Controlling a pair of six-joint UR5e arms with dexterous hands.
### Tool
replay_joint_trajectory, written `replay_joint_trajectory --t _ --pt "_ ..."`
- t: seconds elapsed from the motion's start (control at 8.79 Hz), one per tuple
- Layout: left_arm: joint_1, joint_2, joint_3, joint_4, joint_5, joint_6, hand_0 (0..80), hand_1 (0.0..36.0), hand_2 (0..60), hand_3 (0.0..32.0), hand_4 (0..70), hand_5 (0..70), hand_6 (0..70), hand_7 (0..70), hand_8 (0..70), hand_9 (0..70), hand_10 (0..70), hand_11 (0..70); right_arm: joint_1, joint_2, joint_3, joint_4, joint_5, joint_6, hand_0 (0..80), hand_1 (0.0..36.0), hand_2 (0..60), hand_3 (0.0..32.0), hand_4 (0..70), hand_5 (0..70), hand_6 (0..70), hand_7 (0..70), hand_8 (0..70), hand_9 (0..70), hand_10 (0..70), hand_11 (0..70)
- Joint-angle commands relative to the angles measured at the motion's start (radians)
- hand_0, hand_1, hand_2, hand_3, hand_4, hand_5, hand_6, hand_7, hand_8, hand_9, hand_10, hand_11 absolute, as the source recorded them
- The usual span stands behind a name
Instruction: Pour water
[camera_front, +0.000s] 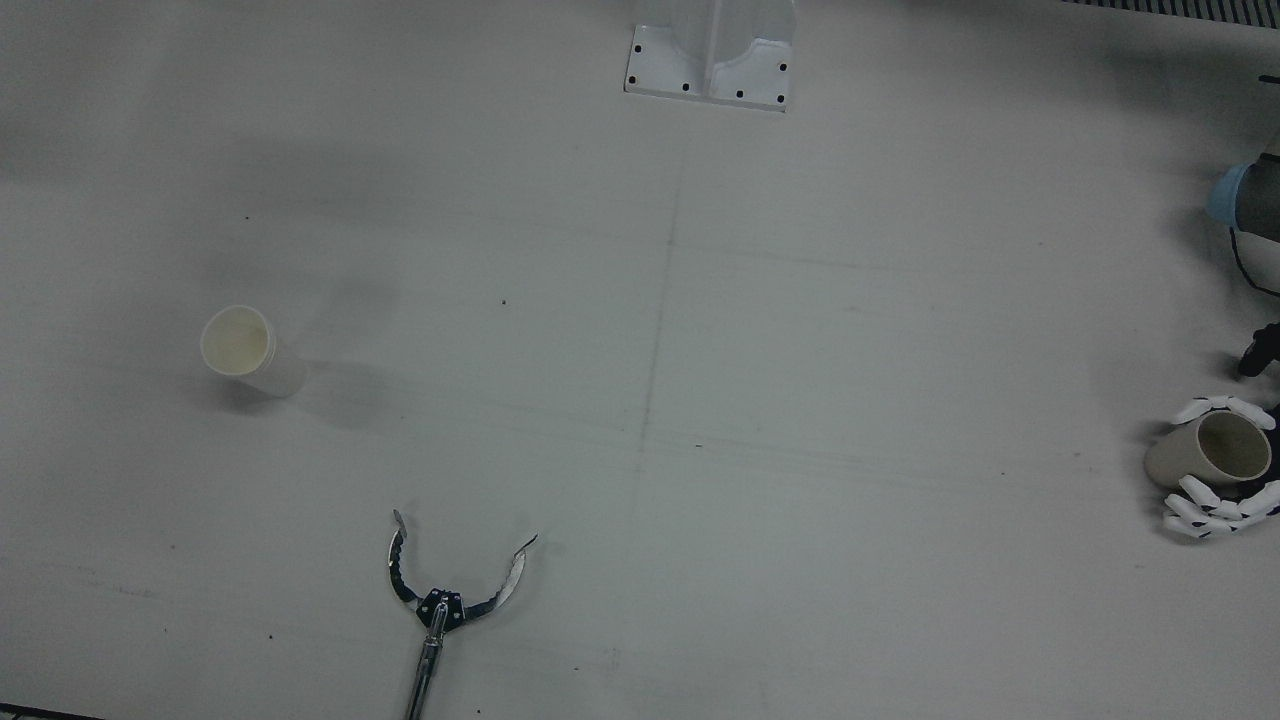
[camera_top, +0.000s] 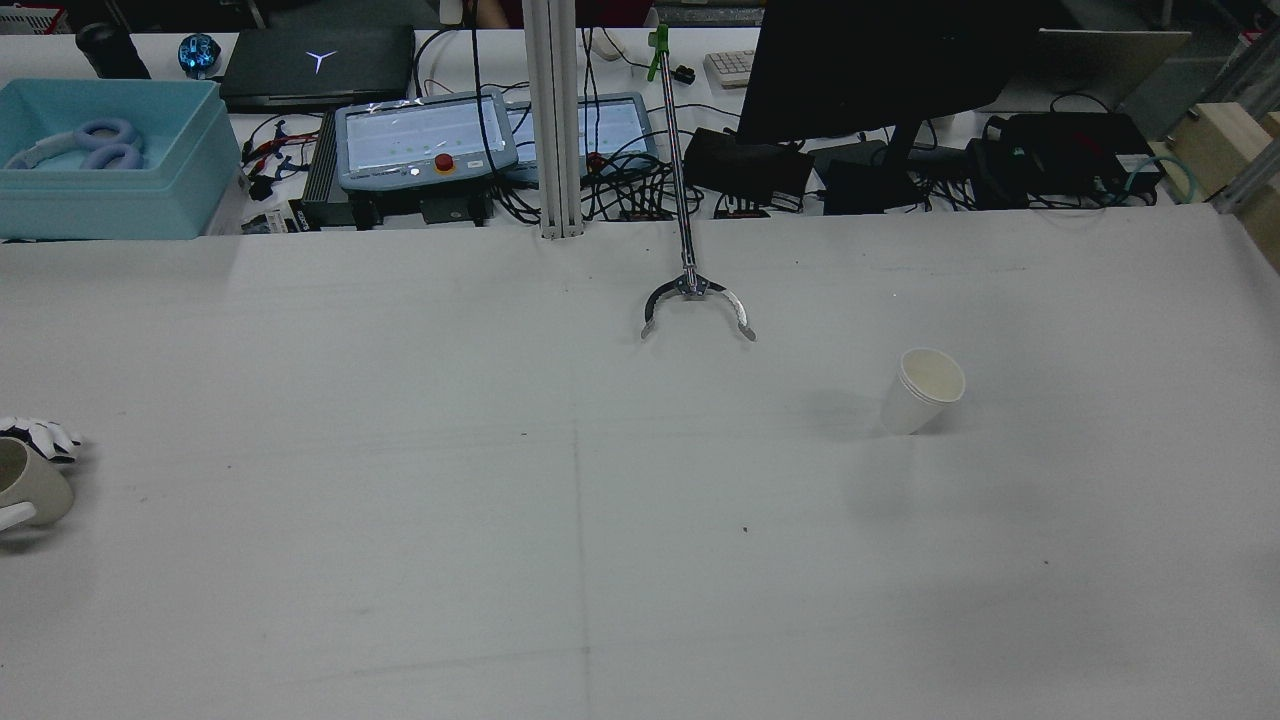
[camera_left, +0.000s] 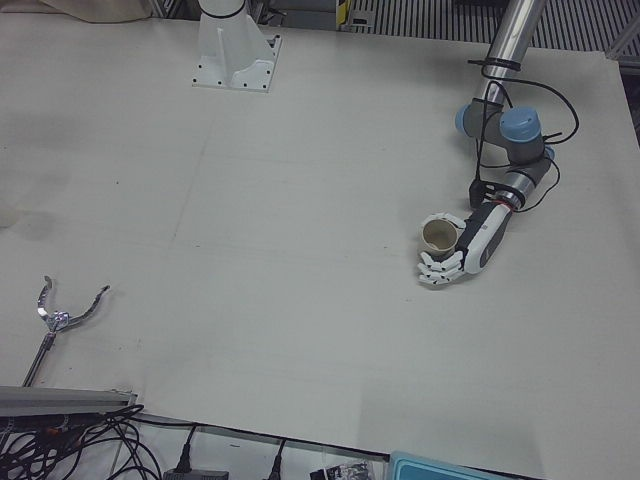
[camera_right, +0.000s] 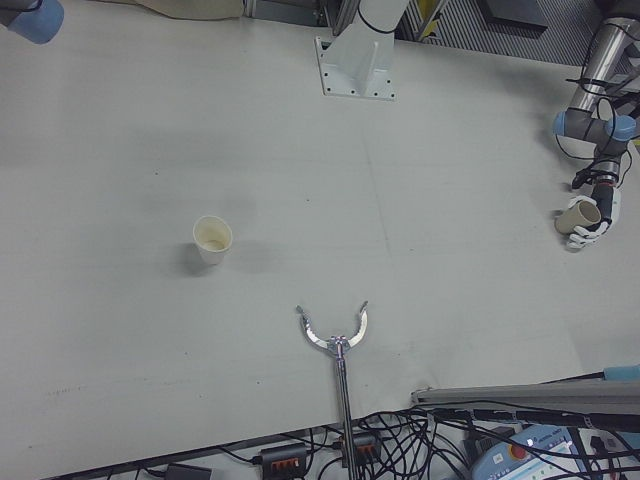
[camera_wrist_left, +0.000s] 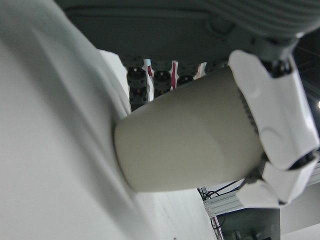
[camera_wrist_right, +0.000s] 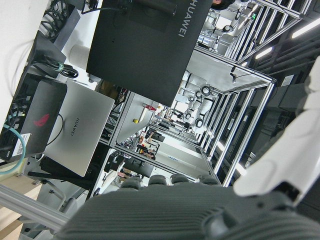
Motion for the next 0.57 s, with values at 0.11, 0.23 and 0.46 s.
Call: replay_joint_trajectory --t 0.11,0.23,0.46 --pt "-0.009 0.008 -0.124 0.113 -0.005 -0.124 47.3 21.7 51.8 0.0 27.6 51.4 26.2 42.8 19.0 29.9 19.0 28.7 -0.003 0.007 0.001 -0.002 0.000 0.000 31.2 10.9 17.8 0.0 0.0 0.0 0.0 0.0 0.0 0.0 0.0 0.0" --pt "-0.006 0.004 -0.156 0.176 -0.002 -0.179 47.5 22.0 52.0 0.0 27.6 50.6 25.9 42.2 19.5 30.5 18.8 28.4 -0.003 0.030 0.003 -0.003 0.000 -0.002 32.4 11.2 18.1 0.0 0.0 0.0 0.0 0.0 0.0 0.0 0.0 0.0" --pt "-0.009 0.008 -0.239 0.247 0.000 -0.208 47.3 22.1 52.7 0.0 27.1 50.6 25.6 41.7 19.0 29.8 18.7 28.3 -0.064 0.073 0.005 -0.006 0.000 -0.009 32.2 10.7 19.2 0.0 0.0 0.0 0.2 0.7 0.0 0.0 0.1 0.4"
